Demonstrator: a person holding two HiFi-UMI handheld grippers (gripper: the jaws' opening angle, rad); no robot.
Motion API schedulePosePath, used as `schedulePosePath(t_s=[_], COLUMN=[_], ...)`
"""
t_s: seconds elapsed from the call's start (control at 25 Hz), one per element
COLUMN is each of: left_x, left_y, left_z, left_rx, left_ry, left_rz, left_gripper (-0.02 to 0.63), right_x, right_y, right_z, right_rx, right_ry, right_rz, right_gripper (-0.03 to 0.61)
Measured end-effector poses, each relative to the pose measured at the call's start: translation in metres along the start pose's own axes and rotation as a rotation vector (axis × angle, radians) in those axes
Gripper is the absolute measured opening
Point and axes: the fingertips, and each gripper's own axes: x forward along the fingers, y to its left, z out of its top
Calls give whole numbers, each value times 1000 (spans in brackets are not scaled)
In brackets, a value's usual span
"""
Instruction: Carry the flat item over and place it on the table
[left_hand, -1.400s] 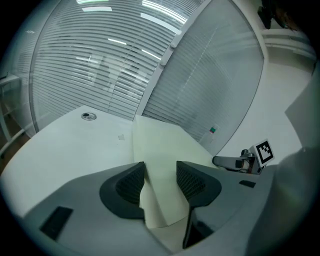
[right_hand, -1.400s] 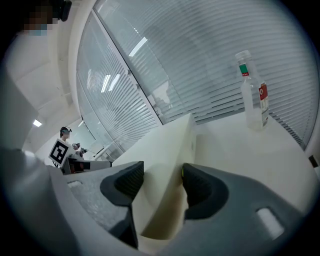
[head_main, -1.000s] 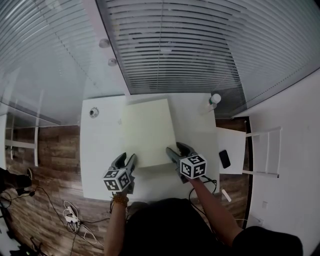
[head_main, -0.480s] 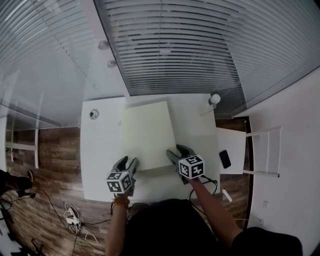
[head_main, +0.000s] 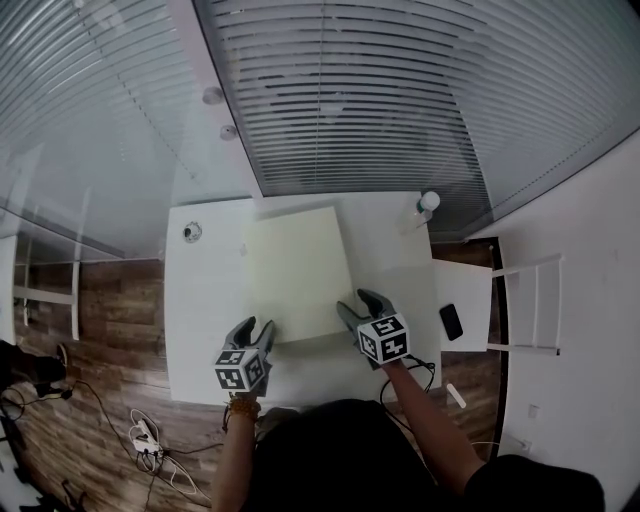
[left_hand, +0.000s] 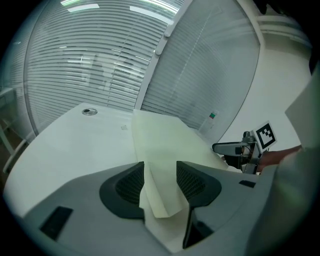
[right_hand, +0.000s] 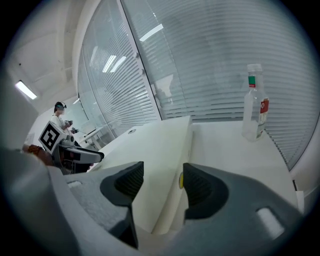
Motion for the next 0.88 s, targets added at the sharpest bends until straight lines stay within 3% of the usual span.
schedulePosePath(t_s=[0.64,0.8,0.88], left_x=[-29,-39,-46], left_y=[-17,-28,-33], left_z=[26,29,28], left_rx=[116,153,164], left_ry=[-124,-144,-146], left_rz=[34,30,33], left_gripper=[201,139,133], right_x=[-25,-35,-42], right_y=[43,57,61], right_z=[20,17,18], right_rx=[-94,-135,-168], right_ry=[-84,-92,-108], right_rz=[36,28,4], right_gripper=[236,233,171])
